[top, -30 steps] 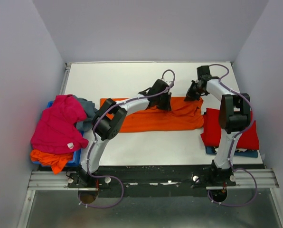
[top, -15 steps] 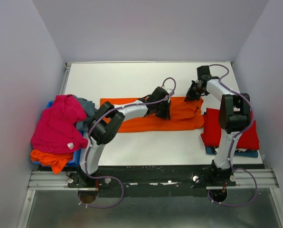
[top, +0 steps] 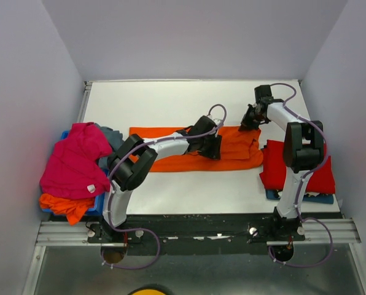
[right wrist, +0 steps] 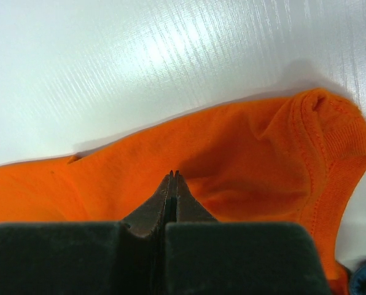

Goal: Fold and stack the t-shirts
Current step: Fold the other side of the tshirt into a rectangle, then rotate the tshirt 90 degrees

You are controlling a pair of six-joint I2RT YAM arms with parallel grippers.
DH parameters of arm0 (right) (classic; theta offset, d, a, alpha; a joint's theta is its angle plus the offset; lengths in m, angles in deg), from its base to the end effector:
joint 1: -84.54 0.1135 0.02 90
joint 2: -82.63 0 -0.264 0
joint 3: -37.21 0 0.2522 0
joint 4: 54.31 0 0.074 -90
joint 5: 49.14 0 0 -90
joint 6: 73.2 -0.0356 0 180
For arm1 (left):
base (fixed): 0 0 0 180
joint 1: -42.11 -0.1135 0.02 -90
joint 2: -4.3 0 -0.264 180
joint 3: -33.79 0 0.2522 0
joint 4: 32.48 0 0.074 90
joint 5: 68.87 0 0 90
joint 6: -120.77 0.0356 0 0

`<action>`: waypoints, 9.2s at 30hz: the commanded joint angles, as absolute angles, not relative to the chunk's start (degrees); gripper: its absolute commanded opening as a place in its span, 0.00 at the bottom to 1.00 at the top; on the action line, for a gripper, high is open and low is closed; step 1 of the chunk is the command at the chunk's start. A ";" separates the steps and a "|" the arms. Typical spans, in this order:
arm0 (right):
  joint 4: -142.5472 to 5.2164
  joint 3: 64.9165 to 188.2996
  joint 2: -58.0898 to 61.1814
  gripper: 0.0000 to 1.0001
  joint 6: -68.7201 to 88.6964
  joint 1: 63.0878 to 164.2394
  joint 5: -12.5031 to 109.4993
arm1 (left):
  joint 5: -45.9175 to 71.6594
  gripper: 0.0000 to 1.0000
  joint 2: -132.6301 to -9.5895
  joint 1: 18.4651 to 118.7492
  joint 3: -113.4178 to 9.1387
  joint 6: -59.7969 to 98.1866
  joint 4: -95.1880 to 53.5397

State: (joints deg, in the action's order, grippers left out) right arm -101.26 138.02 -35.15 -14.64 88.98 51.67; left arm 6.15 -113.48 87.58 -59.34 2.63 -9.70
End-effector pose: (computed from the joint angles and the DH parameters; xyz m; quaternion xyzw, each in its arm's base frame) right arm 0.4304 0.0401 0.1756 0.2057 0.9480 0.1565 0.1854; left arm 0.3059 -0.3241 0.1621 0.1860 0.9062 -0.3129 0.2154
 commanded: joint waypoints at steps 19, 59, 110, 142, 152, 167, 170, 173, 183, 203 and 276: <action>-103.40 130.86 -26.52 0.01 -18.88 87.62 41.56 | 22.97 0.71 -109.69 86.93 -69.17 -1.04 -2.46; -109.11 125.26 -18.01 0.01 -18.97 89.54 35.49 | 19.48 0.67 -126.66 82.98 -88.87 -3.85 1.50; -91.45 96.76 -2.45 0.43 -17.12 94.03 41.56 | 14.19 0.64 -142.74 85.17 -105.04 -2.62 1.50; -101.82 100.72 9.32 0.35 -18.71 93.94 45.61 | 16.38 0.69 -131.42 85.35 -99.43 0.19 1.94; -98.40 98.18 5.38 0.25 -17.56 93.94 45.34 | 22.35 0.70 -117.36 86.14 -87.04 0.46 5.80; -97.69 99.75 -1.31 0.37 -17.56 93.94 38.66 | 24.38 0.61 -109.34 92.03 -65.67 -6.75 3.78; -97.69 99.67 -2.19 0.38 -17.56 93.94 37.26 | 24.47 0.61 -109.61 92.29 -64.09 -7.37 1.77; -97.43 99.84 -2.80 0.42 -17.39 93.94 35.76 | 24.91 0.61 -110.05 92.29 -64.52 -7.37 1.32; -95.58 100.72 -4.03 0.26 -16.77 93.94 35.67 | 27.02 0.52 -113.47 92.29 -69.09 -6.58 3.25; -96.63 99.31 1.77 0.01 -16.51 93.94 46.40 | 24.73 0.28 -116.64 92.29 -71.20 -7.11 3.34; -96.81 117.23 -23.62 0.01 -31.45 99.21 40.51 | 36.43 0.00 -109.44 62.15 -53.19 -3.50 8.44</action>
